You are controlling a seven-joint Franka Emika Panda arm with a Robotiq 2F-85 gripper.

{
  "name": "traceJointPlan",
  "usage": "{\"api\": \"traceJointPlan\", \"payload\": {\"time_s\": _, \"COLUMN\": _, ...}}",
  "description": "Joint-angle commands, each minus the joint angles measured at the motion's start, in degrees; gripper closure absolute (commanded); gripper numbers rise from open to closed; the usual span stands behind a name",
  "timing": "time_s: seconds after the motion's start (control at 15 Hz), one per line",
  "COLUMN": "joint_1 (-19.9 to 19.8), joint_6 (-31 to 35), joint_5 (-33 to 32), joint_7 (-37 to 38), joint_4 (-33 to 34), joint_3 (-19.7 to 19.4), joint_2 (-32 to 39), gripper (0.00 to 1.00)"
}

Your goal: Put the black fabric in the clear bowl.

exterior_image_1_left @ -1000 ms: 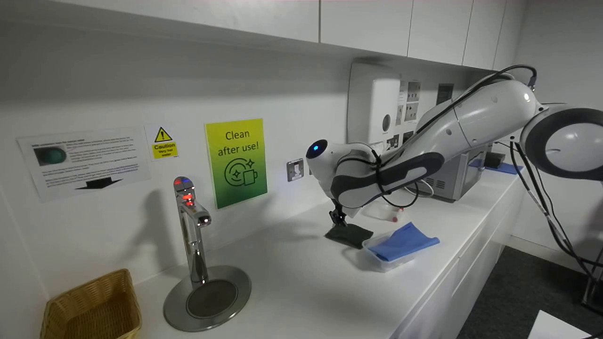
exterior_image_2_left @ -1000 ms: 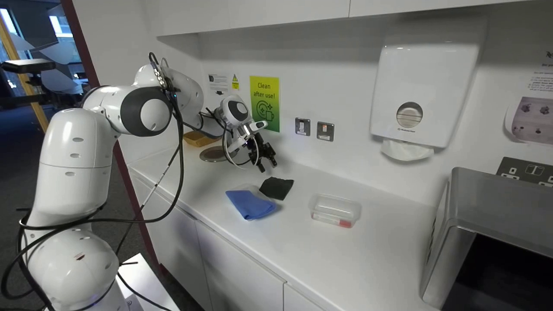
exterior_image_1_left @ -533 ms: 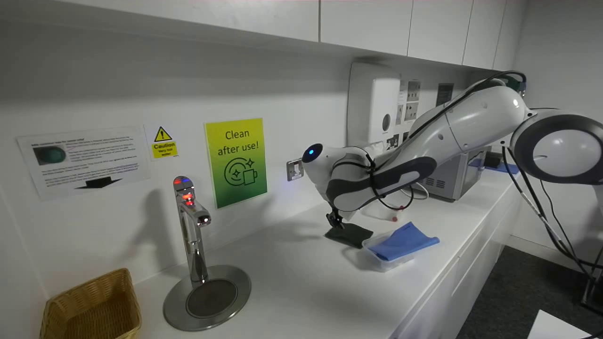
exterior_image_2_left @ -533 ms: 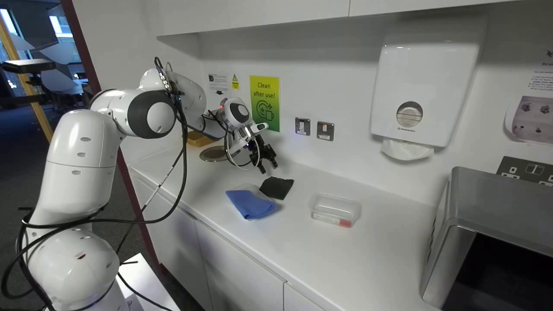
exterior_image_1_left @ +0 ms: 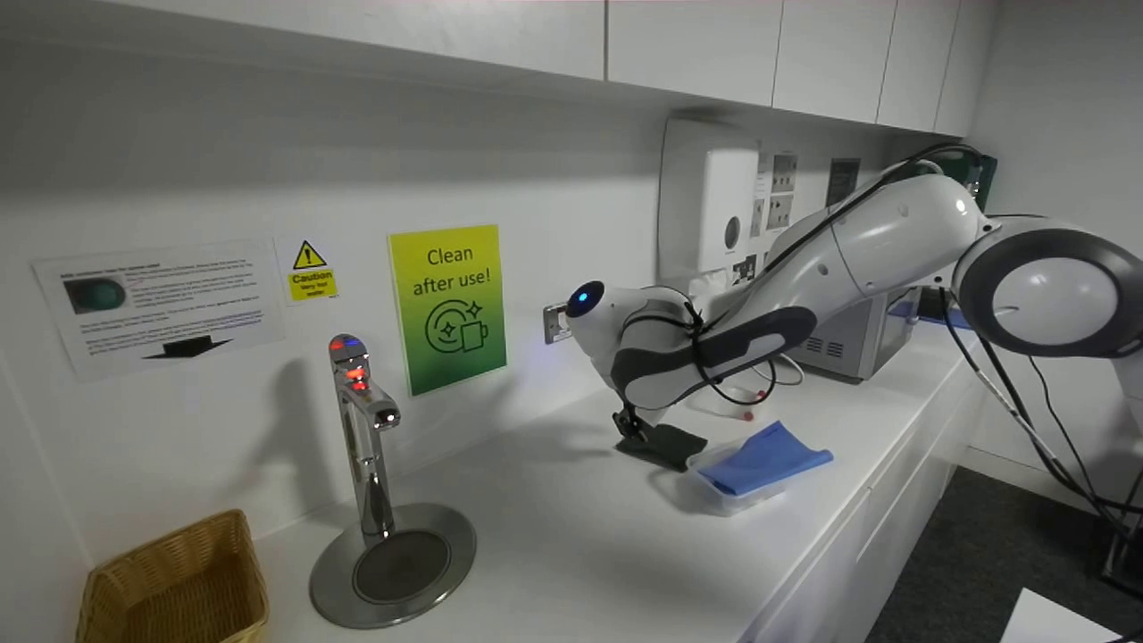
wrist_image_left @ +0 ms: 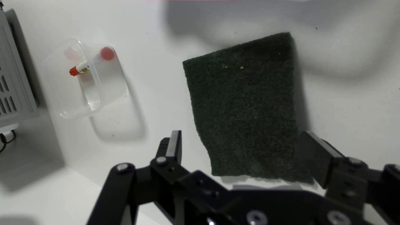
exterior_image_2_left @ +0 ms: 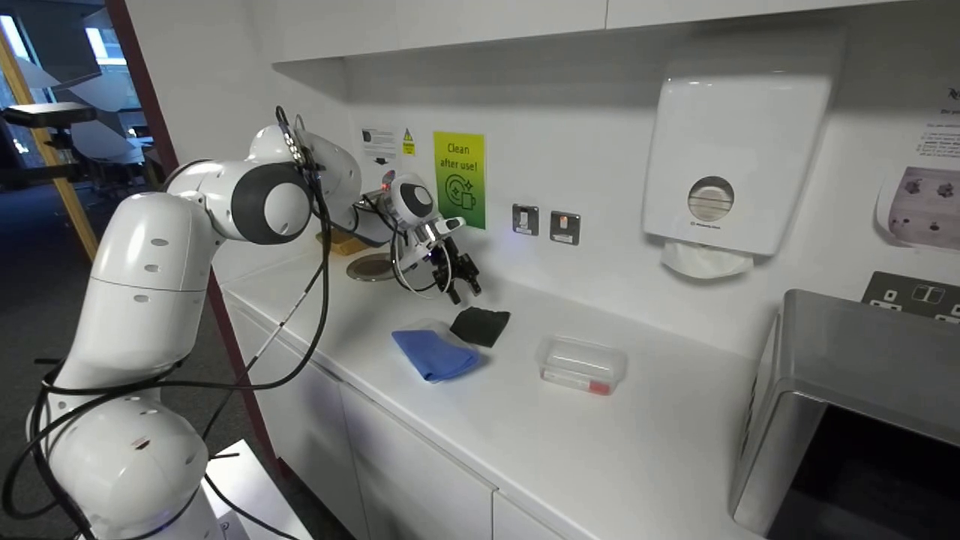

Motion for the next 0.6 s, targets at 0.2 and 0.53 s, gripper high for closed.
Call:
{"api": "traceJointPlan", "payload": {"time_s": 0.2, "joint_1": 1.20, "joint_6": -3.04, "joint_5": 1.00, "joint_7": -0.89, "joint_4": 2.87, "joint_3": -1.22, "joint_2": 2.09, "gripper": 0.00}}
{"api": "traceJointPlan", "payload": {"time_s": 0.53, "joint_1": 1.29, "joint_6": -3.21, "joint_5": 1.15, "joint_7": -1.01, "joint_4": 3.37, "joint_3": -1.41, "joint_2": 3.00, "gripper": 0.00}}
